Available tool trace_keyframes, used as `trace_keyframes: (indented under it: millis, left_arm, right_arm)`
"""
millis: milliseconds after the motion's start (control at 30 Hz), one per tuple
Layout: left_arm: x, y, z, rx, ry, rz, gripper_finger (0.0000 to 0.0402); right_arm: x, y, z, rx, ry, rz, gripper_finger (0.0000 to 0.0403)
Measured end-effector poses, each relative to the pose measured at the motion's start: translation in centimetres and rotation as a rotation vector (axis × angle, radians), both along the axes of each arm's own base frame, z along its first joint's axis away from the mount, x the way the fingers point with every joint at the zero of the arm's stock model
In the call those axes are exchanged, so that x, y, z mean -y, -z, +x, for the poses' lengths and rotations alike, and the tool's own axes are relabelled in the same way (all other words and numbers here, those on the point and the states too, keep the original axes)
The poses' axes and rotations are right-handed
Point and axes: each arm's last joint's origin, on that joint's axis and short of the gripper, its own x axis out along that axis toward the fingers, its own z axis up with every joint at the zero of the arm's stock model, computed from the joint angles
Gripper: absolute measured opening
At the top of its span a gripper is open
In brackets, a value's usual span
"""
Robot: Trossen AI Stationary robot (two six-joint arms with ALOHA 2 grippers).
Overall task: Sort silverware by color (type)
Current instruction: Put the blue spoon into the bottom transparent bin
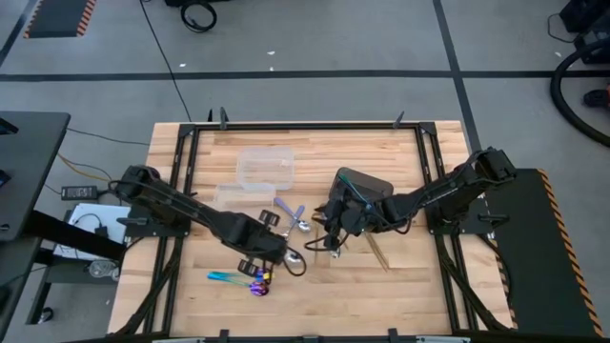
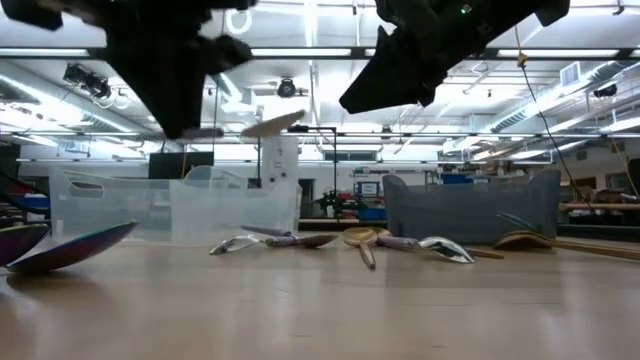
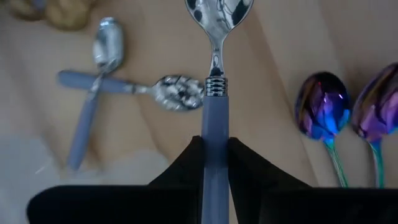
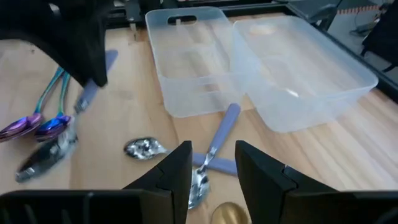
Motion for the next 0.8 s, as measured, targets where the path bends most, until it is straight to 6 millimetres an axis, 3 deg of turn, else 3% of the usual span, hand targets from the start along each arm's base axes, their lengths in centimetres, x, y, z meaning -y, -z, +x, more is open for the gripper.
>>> trace_keyframes:
  millis: [333, 800]
  left_arm:
    - [-1.3, -3.6, -3.6, 0.036, -0.086, 0.12, 0.0054]
    - [-3.3, -2.1, -7.8, 0.016, -0.092, 0.265, 0.0054]
  right_arm:
    - [1.0, -0.2, 0.4, 0.013, -0.023, 0.012, 0.0132]
    - [0.7, -0.2, 0.4, 0.029, -0.024, 0.065, 0.0132]
